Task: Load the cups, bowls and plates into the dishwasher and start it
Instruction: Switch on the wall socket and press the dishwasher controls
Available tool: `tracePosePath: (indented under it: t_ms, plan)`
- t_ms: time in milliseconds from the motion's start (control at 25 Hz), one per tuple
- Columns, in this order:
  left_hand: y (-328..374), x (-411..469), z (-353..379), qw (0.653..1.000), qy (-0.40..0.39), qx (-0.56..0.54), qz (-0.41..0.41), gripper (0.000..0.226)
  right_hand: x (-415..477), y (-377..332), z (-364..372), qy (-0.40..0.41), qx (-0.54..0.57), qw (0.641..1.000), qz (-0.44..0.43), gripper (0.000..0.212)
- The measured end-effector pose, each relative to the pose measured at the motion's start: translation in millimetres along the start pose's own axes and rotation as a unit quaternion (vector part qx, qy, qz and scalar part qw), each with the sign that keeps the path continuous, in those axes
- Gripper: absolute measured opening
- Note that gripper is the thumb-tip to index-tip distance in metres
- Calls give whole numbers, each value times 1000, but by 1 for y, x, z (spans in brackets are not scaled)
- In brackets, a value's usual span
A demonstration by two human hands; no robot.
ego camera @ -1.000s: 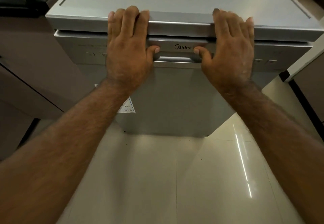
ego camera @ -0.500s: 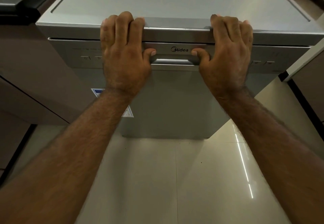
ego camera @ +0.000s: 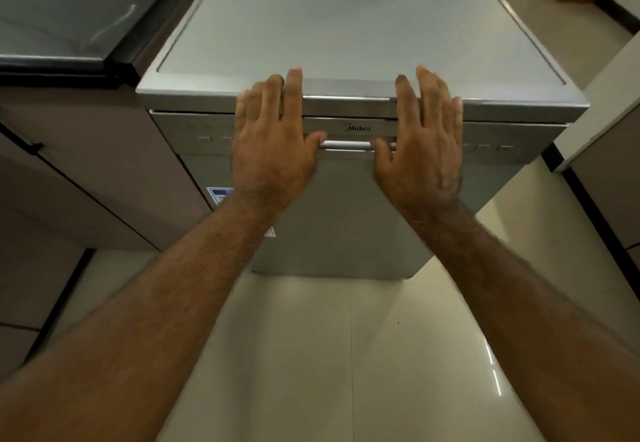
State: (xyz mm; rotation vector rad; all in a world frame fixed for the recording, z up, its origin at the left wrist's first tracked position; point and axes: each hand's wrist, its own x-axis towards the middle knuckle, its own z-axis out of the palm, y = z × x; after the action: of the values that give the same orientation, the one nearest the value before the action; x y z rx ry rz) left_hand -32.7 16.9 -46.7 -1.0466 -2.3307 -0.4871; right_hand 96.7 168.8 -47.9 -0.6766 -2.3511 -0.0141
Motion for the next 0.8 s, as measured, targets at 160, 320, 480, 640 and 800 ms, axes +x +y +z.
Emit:
tracePosePath:
  t_ms: [160, 320, 480, 640, 800]
  plan:
    - [-6, 2, -39, 999, -40, -15, -1, 90, 9, -20, -45, -6, 6, 1000, -7, 81]
    - [-9, 52, -117, 998, -30, -50, -1, 83, 53, -41, -110, 2, 9, 1000, -15, 83]
    - [-5, 99, -200, 999, -19, -25, 6, 83, 100, -70, -180, -16, -17, 999, -38, 86]
    - [-12, 137, -282, 1000, -3, 7, 2, 88, 147, -104, -255, 10, -32, 998, -58, 87]
    - [-17, 162, -345, 999, -3, 50, -7, 93, 179, -137, -316, 26, -40, 997, -59, 88]
